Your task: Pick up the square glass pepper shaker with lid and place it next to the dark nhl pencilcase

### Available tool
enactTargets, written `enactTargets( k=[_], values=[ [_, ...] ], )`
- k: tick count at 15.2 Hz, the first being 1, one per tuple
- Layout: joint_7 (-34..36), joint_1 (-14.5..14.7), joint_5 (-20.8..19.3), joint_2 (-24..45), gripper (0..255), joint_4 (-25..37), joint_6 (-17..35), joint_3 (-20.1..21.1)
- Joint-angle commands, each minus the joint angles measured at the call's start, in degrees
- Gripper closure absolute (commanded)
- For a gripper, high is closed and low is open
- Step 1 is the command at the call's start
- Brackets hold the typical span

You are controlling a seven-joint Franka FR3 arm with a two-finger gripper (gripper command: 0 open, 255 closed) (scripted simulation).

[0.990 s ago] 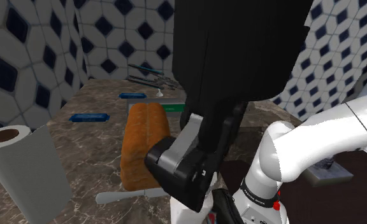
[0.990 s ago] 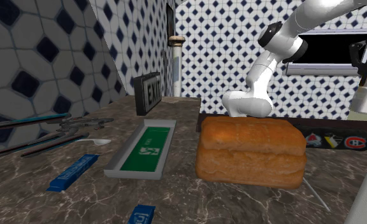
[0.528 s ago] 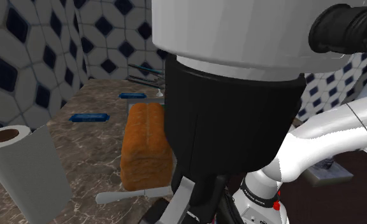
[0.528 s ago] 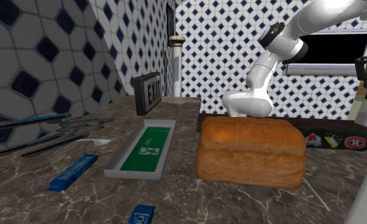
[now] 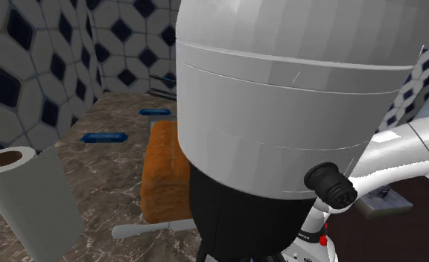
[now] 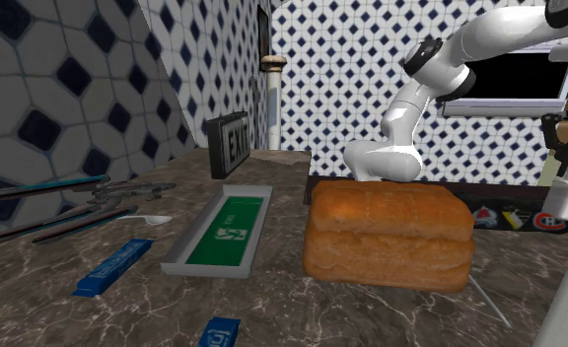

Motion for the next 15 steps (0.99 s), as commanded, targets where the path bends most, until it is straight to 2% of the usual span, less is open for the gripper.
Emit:
enactTargets(
  k=[1,15],
  values=[
    [-0.42,0.23,0.45,-0.46,255,-1.80,1.40,0.38],
    [-2.02,1.25,3.94,-2.30,255,-11.58,10.11,4.47]
  ],
)
